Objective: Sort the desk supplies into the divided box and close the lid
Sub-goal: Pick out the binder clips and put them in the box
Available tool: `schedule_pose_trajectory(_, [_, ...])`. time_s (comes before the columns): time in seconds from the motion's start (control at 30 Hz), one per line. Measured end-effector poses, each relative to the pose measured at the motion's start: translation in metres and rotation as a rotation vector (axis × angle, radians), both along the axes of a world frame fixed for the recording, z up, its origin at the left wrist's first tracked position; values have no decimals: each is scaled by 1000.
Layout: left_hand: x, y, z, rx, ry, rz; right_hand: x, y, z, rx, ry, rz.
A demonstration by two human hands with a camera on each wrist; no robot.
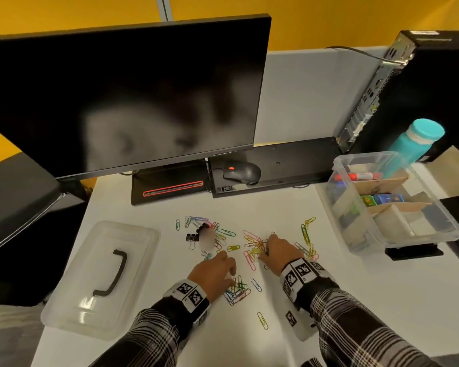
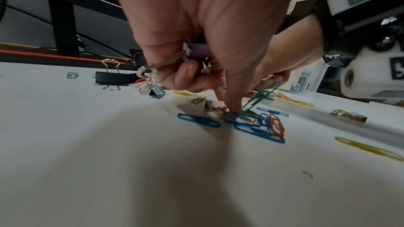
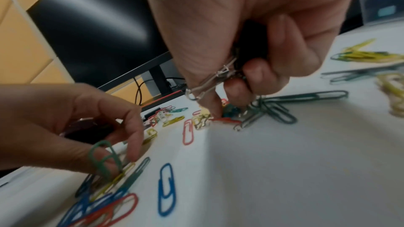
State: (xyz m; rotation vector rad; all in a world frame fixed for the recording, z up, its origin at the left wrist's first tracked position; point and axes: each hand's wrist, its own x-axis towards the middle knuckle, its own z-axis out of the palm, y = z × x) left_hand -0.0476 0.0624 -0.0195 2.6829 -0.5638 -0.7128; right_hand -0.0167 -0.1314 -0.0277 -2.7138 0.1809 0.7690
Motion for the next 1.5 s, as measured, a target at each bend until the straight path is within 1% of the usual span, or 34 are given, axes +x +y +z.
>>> schedule_pose_trajectory(0.03, [1,1,-1,-4,1,5,0,-3,2,52,6,-22])
schedule_pose_trajectory(0.07, [2,2,-3,-9,1,7,1,-7,3,160,-5,-78])
schedule_pose_trajectory(0.1, [2,3,-5,-18,3,12,1,-13,6,320,-15,-170])
schedule_pose_trajectory(0.17, [3,7,-9,-59,22,49,-2,-24,12,742,37,-444])
schedule_pose_trajectory(0.23, [5,12,-10,-123,38,95,-8,-34,16,1190,153,-728])
schedule_pose_trajectory(0.27, [5,14,-10,-146,42,107,-10,-40,17,1374,212,-823])
schedule_pose_trajectory(0.3, [6,17,-10,-155,44,109,-12,-44,18,1517,261,-881])
schedule_pose_trajectory(0.33, [6,19,-9,-148,43,103,-13,-46,18,1620,304,-899])
schedule_pose_trajectory(0.37, [5,21,-8,-127,42,90,-14,-47,18,1682,340,-891])
schedule_pose_trajectory(0.43, [4,23,-8,-89,41,60,-15,-46,17,1723,369,-853])
schedule_pose_trajectory(0.5, [5,22,-8,-77,39,40,-13,-43,18,1665,347,-815])
schedule_pose_trajectory(0.53, [6,22,-8,-73,40,33,-11,-41,18,1584,329,-794])
schedule_pose_trajectory(0.6, [8,21,-7,-60,40,19,-7,-33,22,1315,257,-699])
schedule_pose_trajectory(0.63, [8,21,-8,-56,37,18,-5,-29,22,1131,186,-594])
schedule_pose_trajectory(0.67, [8,21,-8,-55,35,18,-4,-25,24,926,97,-440])
schedule_pose_trajectory(0.7, [7,20,-8,-52,31,17,-3,-22,26,716,-2,-244])
schedule_pose_trajectory(0.73, [7,20,-8,-47,26,11,-2,-20,26,536,-65,-30])
schedule_pose_trajectory(0.8, [5,20,-8,-30,11,-8,-2,-14,29,198,-74,343])
schedule_pose_trajectory(0.83, [5,20,-7,-26,-2,-17,-1,-12,29,87,-61,472])
schedule_pose_trajectory(0.9, [4,20,-6,-30,-39,-41,-1,-11,29,-20,-63,611])
schedule_pose_trajectory(0.97, [3,23,-5,-40,-65,-79,1,-8,31,-74,-59,667])
schedule_pose_trajectory(1.03, [1,28,-6,-10,-82,-149,2,-6,30,-106,-39,703])
schedule_pose_trajectory(1.1, [1,32,-7,29,-106,-218,3,-3,27,-138,-20,705])
schedule_pose_trajectory(1.17, [3,34,-7,66,-117,-263,3,-3,25,-101,2,630])
schedule_pose_trajectory(1.2, [5,34,-7,80,-118,-269,4,-6,24,-52,14,562])
schedule_pose_trajectory(1.23, [7,34,-6,89,-114,-265,3,-8,23,39,14,476])
schedule_pose_trajectory(1.27, [9,34,-5,96,-107,-253,3,-12,24,174,22,373])
schedule_pose_trajectory(1.33, [11,35,-5,104,-86,-218,0,-21,29,526,64,124])
schedule_pose_trajectory(1.37, [12,36,-5,98,-72,-196,-3,-24,33,735,128,-43])
schedule_pose_trajectory(1.43, [13,38,-5,88,-34,-147,-8,-31,41,1225,310,-412])
schedule_pose_trajectory(1.47, [14,39,-4,81,-17,-123,-9,-35,44,1446,397,-544])
schedule_pose_trajectory(1.5, [14,40,-4,66,-3,-96,-10,-36,48,1593,462,-609])
